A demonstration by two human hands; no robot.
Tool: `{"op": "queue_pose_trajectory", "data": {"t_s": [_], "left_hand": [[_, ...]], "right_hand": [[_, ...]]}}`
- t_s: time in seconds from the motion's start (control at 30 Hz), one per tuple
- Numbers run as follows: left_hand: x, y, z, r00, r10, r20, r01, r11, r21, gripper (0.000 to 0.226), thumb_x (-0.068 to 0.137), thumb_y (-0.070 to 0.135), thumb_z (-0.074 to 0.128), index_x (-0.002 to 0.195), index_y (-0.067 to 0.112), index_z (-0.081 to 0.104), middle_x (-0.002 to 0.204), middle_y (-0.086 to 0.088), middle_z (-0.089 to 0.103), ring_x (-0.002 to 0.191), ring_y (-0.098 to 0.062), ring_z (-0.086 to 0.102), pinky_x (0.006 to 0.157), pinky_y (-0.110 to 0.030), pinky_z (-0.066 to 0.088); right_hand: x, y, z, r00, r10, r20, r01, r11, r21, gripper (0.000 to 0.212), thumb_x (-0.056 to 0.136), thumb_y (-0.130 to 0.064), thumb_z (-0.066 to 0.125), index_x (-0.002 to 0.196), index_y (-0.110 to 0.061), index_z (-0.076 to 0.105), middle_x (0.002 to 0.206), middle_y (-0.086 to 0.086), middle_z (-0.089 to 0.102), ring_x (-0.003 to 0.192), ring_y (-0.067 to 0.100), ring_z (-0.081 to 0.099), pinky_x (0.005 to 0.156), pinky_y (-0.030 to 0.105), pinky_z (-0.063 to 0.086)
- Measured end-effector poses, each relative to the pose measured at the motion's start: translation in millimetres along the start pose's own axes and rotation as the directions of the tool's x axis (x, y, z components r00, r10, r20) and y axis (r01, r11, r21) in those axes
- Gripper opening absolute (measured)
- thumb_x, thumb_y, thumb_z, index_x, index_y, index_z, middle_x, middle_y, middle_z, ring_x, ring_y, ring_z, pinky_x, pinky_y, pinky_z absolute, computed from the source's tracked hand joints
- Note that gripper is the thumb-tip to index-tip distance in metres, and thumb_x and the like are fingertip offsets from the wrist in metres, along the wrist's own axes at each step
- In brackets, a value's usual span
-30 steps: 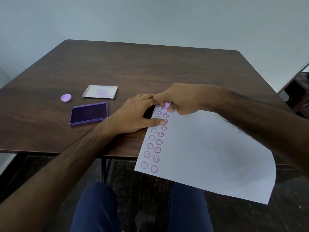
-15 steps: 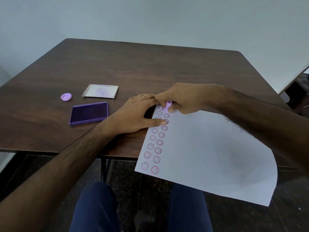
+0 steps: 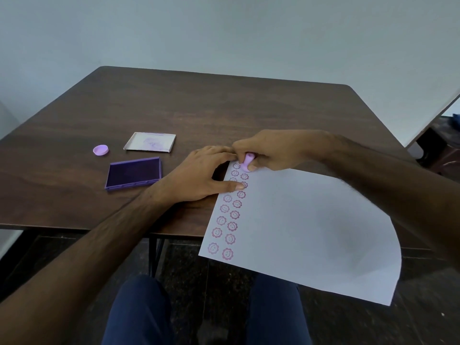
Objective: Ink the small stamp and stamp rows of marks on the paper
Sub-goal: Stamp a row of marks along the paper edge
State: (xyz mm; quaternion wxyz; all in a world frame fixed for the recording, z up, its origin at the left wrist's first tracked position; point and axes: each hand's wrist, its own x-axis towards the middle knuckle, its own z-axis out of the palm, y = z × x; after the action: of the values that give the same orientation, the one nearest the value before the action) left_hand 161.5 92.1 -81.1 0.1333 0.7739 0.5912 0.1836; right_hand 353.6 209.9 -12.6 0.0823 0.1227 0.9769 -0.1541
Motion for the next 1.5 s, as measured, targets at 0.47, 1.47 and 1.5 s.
{"op": "queue_pose_trajectory", "data": {"t_s": [0.47,1.47,1.5], "left_hand": [[0,-2,0,0.999,-0.019,0.032,0.019,1.000,0.024,0.082,0.082,0.076,0.050,0.149,0.030,0.040,0.156,0.012,0.038,0.142,-0.008,0.033,0.118,-0.045,0.025],[68,24,-15,0.971,-0.174,0.166,0.058,0.840,0.540,0.081,0.092,0.075,0.020,0.156,0.024,0.026,0.165,-0.001,0.023,0.149,-0.024,0.026,0.115,-0.050,0.024],[75,18,-16,0.966,-0.188,0.176,0.066,0.841,0.536,0.079,0.094,0.073,0.019,0.157,0.026,0.020,0.166,0.000,0.020,0.150,-0.025,0.023,0.116,-0.051,0.023]], "right_hand": [[-71,34,47,0.864,0.354,-0.357,0.233,0.348,0.908,0.038,0.098,-0.018,0.055,0.133,-0.006,0.058,0.105,0.014,0.073,0.088,0.017,0.069,0.083,0.024,0.058],[-41,24,49,0.606,0.657,-0.449,-0.316,0.717,0.622,0.025,0.106,-0.035,0.041,0.107,-0.020,0.060,0.097,-0.007,0.062,0.075,0.005,0.053,0.061,0.022,0.038],[-40,24,49,0.597,0.663,-0.452,-0.323,0.714,0.621,0.025,0.106,-0.035,0.041,0.106,-0.019,0.060,0.099,-0.007,0.062,0.076,0.004,0.053,0.061,0.020,0.037]]}}
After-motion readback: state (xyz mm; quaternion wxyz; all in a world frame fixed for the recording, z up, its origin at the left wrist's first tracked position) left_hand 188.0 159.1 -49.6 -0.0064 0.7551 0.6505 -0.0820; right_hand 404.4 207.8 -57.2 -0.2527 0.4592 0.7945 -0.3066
